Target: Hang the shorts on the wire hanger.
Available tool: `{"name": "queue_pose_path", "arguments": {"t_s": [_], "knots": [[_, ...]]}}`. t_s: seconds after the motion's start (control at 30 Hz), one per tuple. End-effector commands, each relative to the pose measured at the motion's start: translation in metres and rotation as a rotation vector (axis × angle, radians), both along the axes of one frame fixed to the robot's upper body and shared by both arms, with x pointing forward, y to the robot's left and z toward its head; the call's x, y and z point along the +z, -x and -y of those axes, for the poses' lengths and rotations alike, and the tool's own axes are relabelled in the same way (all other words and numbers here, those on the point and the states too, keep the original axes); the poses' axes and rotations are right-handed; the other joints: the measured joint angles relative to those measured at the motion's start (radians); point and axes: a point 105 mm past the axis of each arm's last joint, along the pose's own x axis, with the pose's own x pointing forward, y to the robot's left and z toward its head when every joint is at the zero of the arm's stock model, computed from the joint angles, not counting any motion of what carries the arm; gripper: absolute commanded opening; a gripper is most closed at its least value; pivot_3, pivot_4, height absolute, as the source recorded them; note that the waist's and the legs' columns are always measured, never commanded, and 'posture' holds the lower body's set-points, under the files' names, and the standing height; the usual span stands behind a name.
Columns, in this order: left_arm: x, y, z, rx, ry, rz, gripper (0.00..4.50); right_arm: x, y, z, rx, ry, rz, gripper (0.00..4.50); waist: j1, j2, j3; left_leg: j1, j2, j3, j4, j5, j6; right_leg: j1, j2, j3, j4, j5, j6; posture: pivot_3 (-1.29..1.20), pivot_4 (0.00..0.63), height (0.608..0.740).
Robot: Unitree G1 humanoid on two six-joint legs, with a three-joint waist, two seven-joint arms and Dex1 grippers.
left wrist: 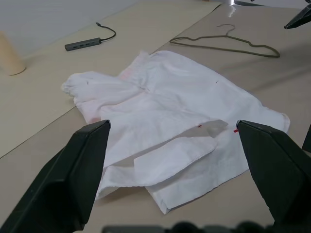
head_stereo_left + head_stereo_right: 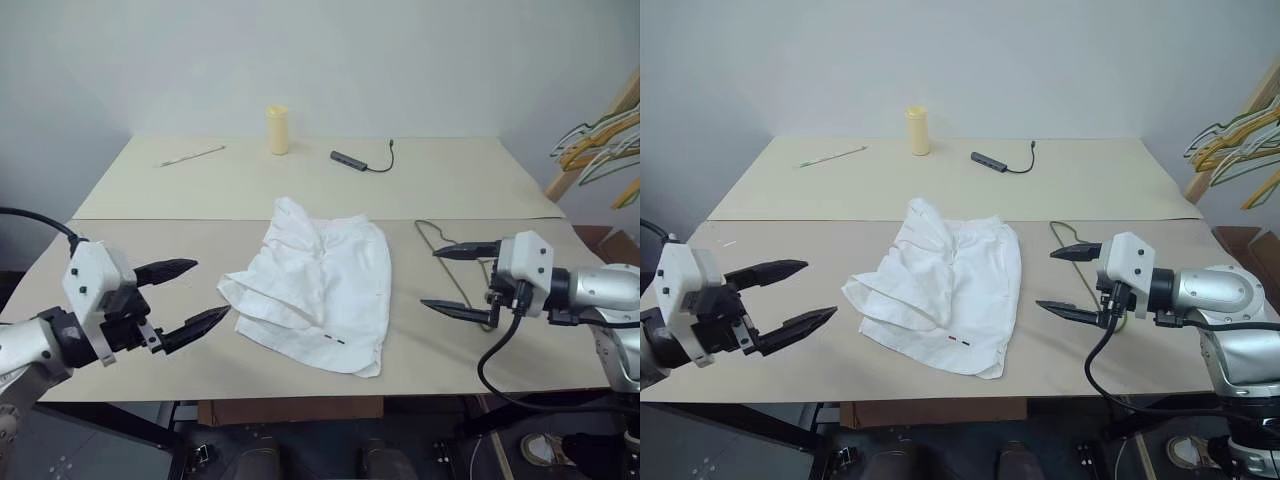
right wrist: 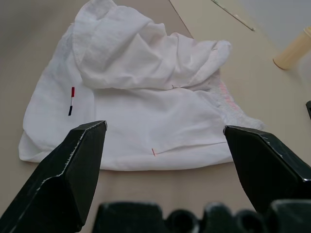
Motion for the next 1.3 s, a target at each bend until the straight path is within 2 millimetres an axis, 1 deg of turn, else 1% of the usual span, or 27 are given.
{"name": "queue_pose_path", "arguments": {"t_s": [0.03,0.2,0.5,0.6,0.7,0.8,0.87,0.97,1.03,1.1,1.2,1.3], "knots": [[0.008,0.003,0.001,-0.033,-0.025,0.036,4.50,0.010,0.004,-0.001,0.009,0.007,0.044,4.48,0.000,0.000,0.000,0.000,0.000,0.000,0.000,0.000,0.000,0.000,0.000,0.000,0.000,0.000,0.000,0.02,0.069,0.740],[0.006,0.004,0.001,-0.045,-0.046,0.027,4.50,0.004,0.009,-0.001,0.006,0.007,0.028,4.48,0.000,0.000,0.000,0.000,0.000,0.000,0.000,0.000,0.000,0.000,0.000,0.001,0.000,-0.001,-0.002,0.02,0.075,0.740],[0.000,0.004,0.000,-0.032,-0.064,0.011,4.50,0.006,0.008,-0.002,0.016,0.014,0.030,4.48,-0.001,0.000,0.000,0.000,0.000,0.001,0.000,0.000,0.000,-0.001,0.000,0.001,0.000,-0.002,-0.003,0.02,0.077,0.740],[-0.015,0.002,0.001,-0.057,-0.165,-0.043,4.50,0.003,0.006,-0.005,0.028,0.018,0.030,4.48,0.002,0.000,0.000,0.000,0.000,0.001,0.000,0.000,0.000,0.000,0.000,0.001,0.000,-0.002,-0.003,0.04,0.068,0.740],[-0.031,-0.002,0.005,-0.144,-0.312,-0.039,4.50,0.004,0.002,-0.010,0.059,0.038,0.048,4.48,0.005,0.000,0.000,0.001,0.000,0.002,0.000,0.000,0.000,-0.001,0.000,0.002,0.000,-0.002,-0.003,0.03,0.073,0.740],[-0.046,-0.005,0.011,-0.244,-0.395,-0.057,4.50,0.008,-0.001,-0.009,0.064,0.043,0.053,4.48,0.007,0.000,0.002,0.001,0.000,0.003,-0.001,0.000,0.000,-0.002,0.000,0.002,0.000,-0.002,-0.004,0.03,0.078,0.740],[-0.059,-0.007,0.016,-0.328,-0.447,-0.062,4.50,0.007,-0.002,-0.009,0.066,0.052,0.051,4.48,0.010,0.000,0.002,-0.001,0.000,0.004,-0.001,0.000,0.000,-0.004,0.000,0.003,0.000,-0.002,-0.004,0.03,0.078,0.740],[-0.073,-0.019,0.024,-0.401,-0.497,-0.046,4.50,0.003,-0.002,-0.012,0.081,0.076,0.046,4.48,0.020,0.000,0.003,-0.003,0.000,0.005,-0.001,0.000,0.000,-0.007,0.000,0.004,0.000,-0.002,-0.004,0.02,0.077,0.740],[-0.082,-0.034,0.029,-0.424,-0.531,-0.034,4.50,0.002,0.002,-0.014,0.106,0.094,0.037,4.48,0.021,0.000,0.003,-0.006,0.000,0.006,-0.001,0.000,0.000,-0.009,0.001,0.004,0.000,0.001,0.001,0.00,0.071,0.740],[-0.089,-0.045,0.034,-0.468,-0.582,-0.029,4.50,0.001,0.007,-0.014,0.134,0.110,0.018,4.48,0.022,0.000,0.002,-0.007,0.000,0.006,-0.001,0.000,0.000,-0.011,0.001,0.005,0.001,0.003,0.004,-0.02,0.066,0.740],[-0.106,-0.056,0.036,-0.533,-0.696,-0.007,4.50,-0.001,0.015,-0.014,0.179,0.135,-0.008,4.48,0.017,0.000,0.002,-0.008,0.000,0.008,-0.001,0.000,0.000,-0.012,0.002,0.007,0.001,0.004,0.005,-0.04,0.059,0.740],[-0.120,-0.062,0.040,-0.595,-0.780,0.011,4.50,-0.002,0.020,-0.016,0.201,0.147,-0.014,4.48,0.002,0.000,0.002,-0.009,0.000,0.009,-0.001,0.000,0.000,-0.013,0.002,0.008,0.001,0.004,0.005,-0.06,0.055,0.740]]}}
